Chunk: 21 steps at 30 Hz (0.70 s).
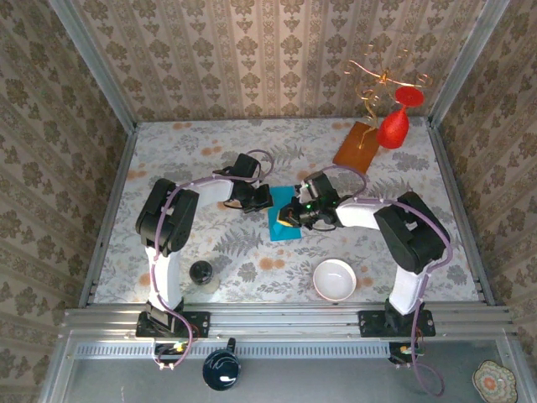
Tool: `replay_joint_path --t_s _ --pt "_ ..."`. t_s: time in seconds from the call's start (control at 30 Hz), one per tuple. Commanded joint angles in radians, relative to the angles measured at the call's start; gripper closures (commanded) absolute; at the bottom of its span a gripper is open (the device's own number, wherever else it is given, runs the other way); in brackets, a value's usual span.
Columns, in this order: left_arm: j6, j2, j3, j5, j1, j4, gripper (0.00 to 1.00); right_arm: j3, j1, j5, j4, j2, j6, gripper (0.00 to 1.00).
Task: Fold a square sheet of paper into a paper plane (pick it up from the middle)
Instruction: Fold the triangle a second time at the center of the table.
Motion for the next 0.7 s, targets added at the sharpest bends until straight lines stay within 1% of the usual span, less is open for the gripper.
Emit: replay_joint_path --t_s 0.0,0.27,0.67 --pt "0.023 0.032 0.021 -0.017 0.001 -0.056 0.92 0.023 0.008 0.054 0.045 0.035 0.008 1.0" --pt "0.028 0.033 0.022 -0.015 0.002 -0.057 0.93 0.026 0.017 0.129 0.082 0.076 0.04 1.0" --pt "0.031 0.039 0.022 -0.01 0.0 -0.056 0.93 0.046 0.028 0.136 0.082 0.111 0.03 1.0"
